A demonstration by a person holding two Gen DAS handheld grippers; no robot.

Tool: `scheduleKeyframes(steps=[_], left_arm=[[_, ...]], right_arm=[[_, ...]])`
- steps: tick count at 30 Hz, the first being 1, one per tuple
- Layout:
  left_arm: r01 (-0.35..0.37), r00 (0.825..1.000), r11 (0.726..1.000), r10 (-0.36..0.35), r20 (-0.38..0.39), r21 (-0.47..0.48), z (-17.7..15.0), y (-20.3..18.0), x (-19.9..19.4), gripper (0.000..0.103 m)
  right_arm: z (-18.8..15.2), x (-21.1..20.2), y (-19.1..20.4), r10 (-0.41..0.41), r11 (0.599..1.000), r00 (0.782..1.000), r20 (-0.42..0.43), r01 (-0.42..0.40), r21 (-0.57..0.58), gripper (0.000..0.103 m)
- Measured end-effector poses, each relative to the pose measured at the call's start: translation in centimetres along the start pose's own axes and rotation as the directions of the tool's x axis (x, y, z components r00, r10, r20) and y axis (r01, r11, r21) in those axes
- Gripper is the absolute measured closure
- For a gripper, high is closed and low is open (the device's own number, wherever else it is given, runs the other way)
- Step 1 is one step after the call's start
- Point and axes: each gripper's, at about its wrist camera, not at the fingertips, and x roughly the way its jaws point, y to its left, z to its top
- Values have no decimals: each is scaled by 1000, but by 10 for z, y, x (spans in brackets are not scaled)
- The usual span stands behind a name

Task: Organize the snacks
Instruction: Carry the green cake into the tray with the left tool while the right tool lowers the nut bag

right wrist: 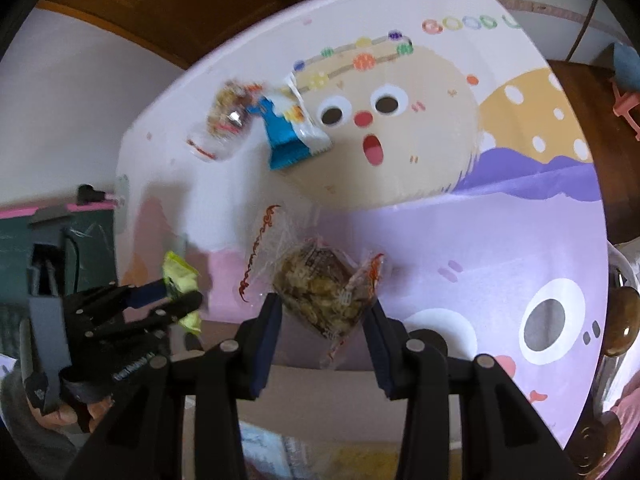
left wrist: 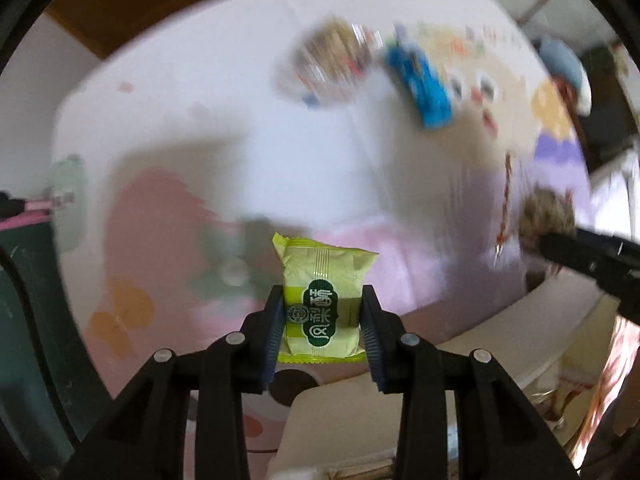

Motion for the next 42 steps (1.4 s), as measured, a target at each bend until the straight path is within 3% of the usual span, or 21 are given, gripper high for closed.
scheduleKeyframes(steps=[3, 7, 15, 20, 26, 33, 42], left_arm=[[23, 992, 998, -17, 125, -51, -12, 7, -55, 69], [72, 971, 994, -49, 235, -88, -41, 9, -111, 68], [147, 917, 982, -91, 387, -119, -119, -10, -194, 68], [142, 893, 980, -66, 446, -140, -170, -29, -210, 68], [115, 877, 981, -28, 480, -154, -210, -49, -220, 68], [57, 874, 990, 13, 486, -129, -240, -78, -218, 68], [47, 900, 993, 3, 436, -104, -254, -98, -197, 68]], right_arm=[[-5, -26, 3, 40, 999, 998, 52, -40, 1, 62], [-21, -71, 12, 99, 995, 987, 126, -96, -28, 62], [-84, -154, 41, 158, 981, 952, 263, -120, -154, 62], [-132, -195, 47, 151, 972, 931, 331, -79, -222, 62], [-178, -218, 51, 140, 958, 923, 359, -34, -285, 62], [-212, -223, 55, 115, 946, 925, 362, 9, -325, 62], [-230, -206, 52, 45, 945, 948, 314, 62, -322, 61]])
